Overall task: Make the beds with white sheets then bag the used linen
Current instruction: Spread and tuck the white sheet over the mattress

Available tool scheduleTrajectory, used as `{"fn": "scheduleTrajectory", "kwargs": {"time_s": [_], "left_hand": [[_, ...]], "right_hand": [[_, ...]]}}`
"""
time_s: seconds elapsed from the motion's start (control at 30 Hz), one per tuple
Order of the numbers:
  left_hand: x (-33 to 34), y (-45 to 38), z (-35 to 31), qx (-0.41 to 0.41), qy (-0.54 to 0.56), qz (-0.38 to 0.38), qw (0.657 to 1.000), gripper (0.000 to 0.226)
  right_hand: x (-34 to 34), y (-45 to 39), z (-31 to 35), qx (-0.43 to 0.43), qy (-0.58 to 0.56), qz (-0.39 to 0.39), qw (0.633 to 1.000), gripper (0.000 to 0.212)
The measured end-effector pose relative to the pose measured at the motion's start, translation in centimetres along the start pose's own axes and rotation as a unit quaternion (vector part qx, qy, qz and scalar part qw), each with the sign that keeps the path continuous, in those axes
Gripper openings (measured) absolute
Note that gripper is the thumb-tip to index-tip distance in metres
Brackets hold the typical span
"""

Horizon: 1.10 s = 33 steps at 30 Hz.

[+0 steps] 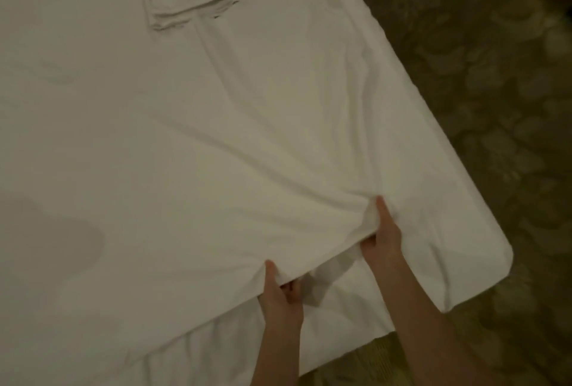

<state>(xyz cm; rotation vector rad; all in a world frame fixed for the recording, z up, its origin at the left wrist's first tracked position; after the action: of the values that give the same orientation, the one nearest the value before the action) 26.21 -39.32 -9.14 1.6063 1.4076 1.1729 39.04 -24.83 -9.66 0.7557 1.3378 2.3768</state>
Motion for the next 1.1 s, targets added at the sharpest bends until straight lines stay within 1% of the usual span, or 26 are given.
{"fn": "scheduleTrajectory", "kwargs": {"time_s": [0.07,0.13,0.17,0.2,0.23,0.27,0.33,0.43,0.47,0.53,0.6,0.67,0.73,0.77,0.8,0.83,0.87,0.9,0.93,0.97,1.0,1.03,1.07,1.1], "left_hand": [[0.1,-0.1,0.1,0.006,0.007,0.017,1.0,0.044],[0.6,-0.1,0.6,0.008,0.01,0.03,0.999,0.043],[1.2,0.0,0.9,0.002,0.01,0.04,0.999,0.04],[1.6,-0.2,1.3,-0.008,0.001,0.034,0.999,0.036],[1.8,-0.1,1.8,-0.018,0.0,0.029,0.999,0.033],[2.3,0.0,2.3,-0.028,0.001,0.025,0.999,0.035],[2.8,0.2,2.9,-0.017,-0.01,0.032,0.999,0.046],[4.1,0.9,3.6,-0.007,-0.112,0.078,0.991,0.076],[4.8,0.9,4.1,-0.018,-0.108,0.084,0.99,0.079],[6.0,0.5,5.1,-0.052,-0.056,0.082,0.994,0.075],[6.8,0.4,6.2,-0.071,-0.042,0.065,0.994,0.055],[6.9,0.9,7.3,-0.087,-0.054,0.067,0.992,0.041],[6.2,1.9,7.0,-0.118,-0.095,0.07,0.986,0.035],[5.8,2.5,6.5,-0.154,-0.141,0.086,0.974,0.031],[5.6,3.2,5.6,-0.197,-0.211,0.109,0.951,0.027],[5.7,4.0,4.4,-0.243,-0.299,0.148,0.911,0.027],[6.0,4.9,3.1,-0.288,-0.395,0.197,0.85,0.031],[6.5,5.5,1.5,-0.312,-0.488,0.24,0.779,0.035],[7.5,6.0,-0.2,-0.303,-0.554,0.274,0.725,0.036],[8.9,5.5,-2.3,-0.246,-0.59,0.285,0.714,0.033],[10.4,4.4,-4.6,-0.148,-0.594,0.28,0.739,0.028],[12.0,3.2,-7.0,-0.028,-0.583,0.257,0.77,0.023],[13.7,1.9,-9.1,0.087,-0.576,0.227,0.781,0.024],[15.2,0.9,-10.3,0.164,-0.593,0.216,0.758,0.032]], "right_hand": [[0.6,-0.8,2.2,-0.012,-0.002,0.013,1.0,0.04],[1.1,-1.3,4.9,-0.054,-0.005,0.013,0.998,0.051],[1.2,-1.3,6.3,-0.071,0.002,0.007,0.997,0.057],[1.1,-1.3,7.2,-0.078,0.01,-0.006,0.997,0.059],[0.5,-1.4,7.6,-0.082,0.015,-0.023,0.996,0.058],[-0.4,-1.4,7.6,-0.083,0.012,-0.042,0.996,0.056],[-2.3,-1.0,6.6,-0.073,-0.018,-0.065,0.995,0.053],[-3.0,-0.5,6.5,-0.053,-0.036,-0.068,0.996,0.048],[-2.9,-0.6,7.2,-0.051,-0.028,-0.07,0.996,0.048],[-2.6,-1.0,9.3,-0.063,-0.005,-0.065,0.996,0.049],[-2.3,-1.2,10.8,-0.073,0.019,-0.053,0.996,0.047],[-2.6,-1.4,10.8,-0.069,0.034,-0.056,0.995,0.046],[-3.1,-1.2,10.1,-0.046,0.031,-0.079,0.995,0.048],[-3.1,-1.0,9.9,-0.034,0.027,-0.085,0.995,0.047],[-3.1,-0.9,9.8,-0.024,0.02,-0.085,0.996,0.043],[-3.1,-1.0,9.9,-0.019,0.012,-0.075,0.997,0.036],[-3.1,-1.2,10.1,-0.016,0.001,-0.054,0.998,0.029],[-3.1,-1.4,10.4,-0.017,-0.012,-0.018,1.0,0.026],[-2.9,-1.5,10.7,-0.022,-0.024,0.022,0.999,0.029],[-2.8,-1.5,11.2,-0.024,-0.033,0.055,0.998,0.034],[-2.6,-1.5,11.7,-0.021,-0.039,0.075,0.996,0.038],[-2.4,-1.5,12.2,-0.014,-0.034,0.079,0.996,0.044],[-2.1,-1.4,12.8,-0.006,-0.014,0.08,0.997,0.048],[-1.6,-1.2,13.4,0.004,0.024,0.082,0.996,0.049]]}}
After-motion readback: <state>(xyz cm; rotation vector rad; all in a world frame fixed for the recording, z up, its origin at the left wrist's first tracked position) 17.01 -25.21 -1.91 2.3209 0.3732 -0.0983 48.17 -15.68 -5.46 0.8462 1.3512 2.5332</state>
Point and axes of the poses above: each hand's wrist, its own y-axis away from the middle knuckle, its own x-axis out of the palm, z = x × y, the point moved 4 cm from there along -y, towards the middle knuckle, and after that the axes turned 13 degrees about z, right-handed, at the moved point
